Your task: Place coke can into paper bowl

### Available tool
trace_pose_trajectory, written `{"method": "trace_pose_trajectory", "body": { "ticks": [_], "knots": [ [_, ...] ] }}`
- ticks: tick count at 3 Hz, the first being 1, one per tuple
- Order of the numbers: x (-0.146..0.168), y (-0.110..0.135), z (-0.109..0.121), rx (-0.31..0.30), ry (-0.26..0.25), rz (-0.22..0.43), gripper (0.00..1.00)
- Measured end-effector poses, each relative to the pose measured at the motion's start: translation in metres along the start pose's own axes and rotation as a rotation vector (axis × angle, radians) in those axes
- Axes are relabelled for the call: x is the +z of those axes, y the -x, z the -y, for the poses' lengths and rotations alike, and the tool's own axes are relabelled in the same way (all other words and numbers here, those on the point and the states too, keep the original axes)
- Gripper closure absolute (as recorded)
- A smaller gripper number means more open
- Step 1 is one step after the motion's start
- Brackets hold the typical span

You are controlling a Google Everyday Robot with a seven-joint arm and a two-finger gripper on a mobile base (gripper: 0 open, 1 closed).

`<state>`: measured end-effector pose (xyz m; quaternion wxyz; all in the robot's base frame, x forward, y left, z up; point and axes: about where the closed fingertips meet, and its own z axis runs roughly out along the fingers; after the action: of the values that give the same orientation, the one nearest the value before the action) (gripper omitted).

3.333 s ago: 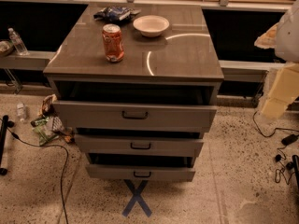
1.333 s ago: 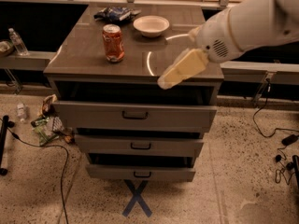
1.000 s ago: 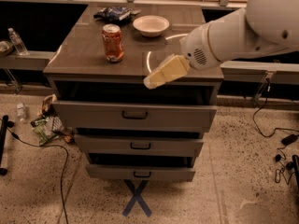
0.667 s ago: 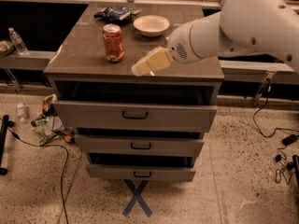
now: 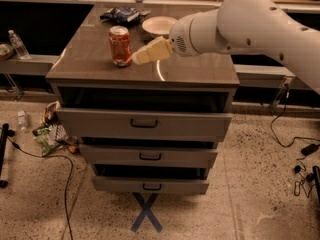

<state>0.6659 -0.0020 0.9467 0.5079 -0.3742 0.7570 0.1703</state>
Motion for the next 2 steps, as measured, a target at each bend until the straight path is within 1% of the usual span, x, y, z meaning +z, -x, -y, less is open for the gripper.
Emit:
{"method": "trace_pose_trajectory", "body": {
  "ticks": [1,2],
  "knots": [
    [0.012,0.0,-0.002,0.015,0.002,0.04,0.0],
    [0.051,0.009,-0.005,0.05,0.035,0.125,0.0]
  ]
}}
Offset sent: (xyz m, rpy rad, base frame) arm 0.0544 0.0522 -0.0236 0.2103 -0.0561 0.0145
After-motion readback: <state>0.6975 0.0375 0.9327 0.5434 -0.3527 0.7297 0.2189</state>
